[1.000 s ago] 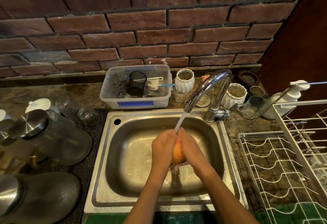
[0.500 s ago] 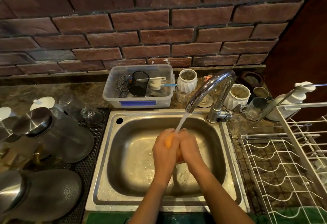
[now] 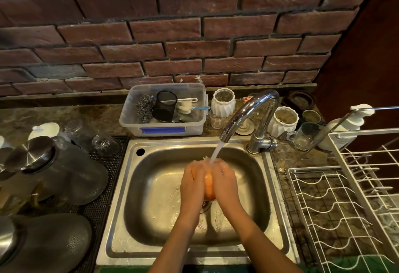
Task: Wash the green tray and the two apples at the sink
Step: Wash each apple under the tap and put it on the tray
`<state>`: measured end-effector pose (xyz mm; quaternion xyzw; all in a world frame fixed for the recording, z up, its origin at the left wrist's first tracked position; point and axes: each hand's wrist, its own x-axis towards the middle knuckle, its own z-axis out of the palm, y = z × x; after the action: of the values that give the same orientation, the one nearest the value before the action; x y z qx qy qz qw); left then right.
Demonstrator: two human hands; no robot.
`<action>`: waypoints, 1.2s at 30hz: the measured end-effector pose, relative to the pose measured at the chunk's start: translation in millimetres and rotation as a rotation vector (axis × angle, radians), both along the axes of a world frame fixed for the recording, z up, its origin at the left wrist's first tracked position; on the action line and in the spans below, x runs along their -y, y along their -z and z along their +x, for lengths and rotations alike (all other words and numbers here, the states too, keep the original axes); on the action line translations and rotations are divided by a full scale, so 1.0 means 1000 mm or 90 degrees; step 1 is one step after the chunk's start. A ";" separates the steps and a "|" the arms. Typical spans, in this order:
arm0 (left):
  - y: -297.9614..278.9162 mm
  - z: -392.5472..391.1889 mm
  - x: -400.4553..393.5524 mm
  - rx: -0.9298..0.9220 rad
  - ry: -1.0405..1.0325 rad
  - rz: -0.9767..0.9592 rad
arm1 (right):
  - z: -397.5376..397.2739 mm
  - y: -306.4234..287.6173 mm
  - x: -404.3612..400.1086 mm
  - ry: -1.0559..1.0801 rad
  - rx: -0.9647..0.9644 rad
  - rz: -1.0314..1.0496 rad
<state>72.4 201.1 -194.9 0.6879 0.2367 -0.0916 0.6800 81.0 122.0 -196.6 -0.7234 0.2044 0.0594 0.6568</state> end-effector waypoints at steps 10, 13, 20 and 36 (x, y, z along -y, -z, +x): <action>0.011 0.009 -0.007 0.058 0.006 0.098 | -0.006 0.000 -0.003 -0.046 -0.123 0.135; -0.004 0.008 -0.011 0.026 0.106 0.021 | -0.008 -0.001 -0.001 0.023 -0.089 0.107; 0.001 -0.023 -0.020 0.060 0.147 -0.097 | -0.013 -0.005 0.015 0.144 -0.261 0.512; 0.003 -0.034 -0.021 0.100 0.216 0.063 | -0.032 0.005 0.019 0.093 -0.220 0.311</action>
<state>38.2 222.4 -198.2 0.7558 0.0676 -0.1389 0.6363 49.0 103.1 -201.6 -0.5065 0.3444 0.1818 0.7693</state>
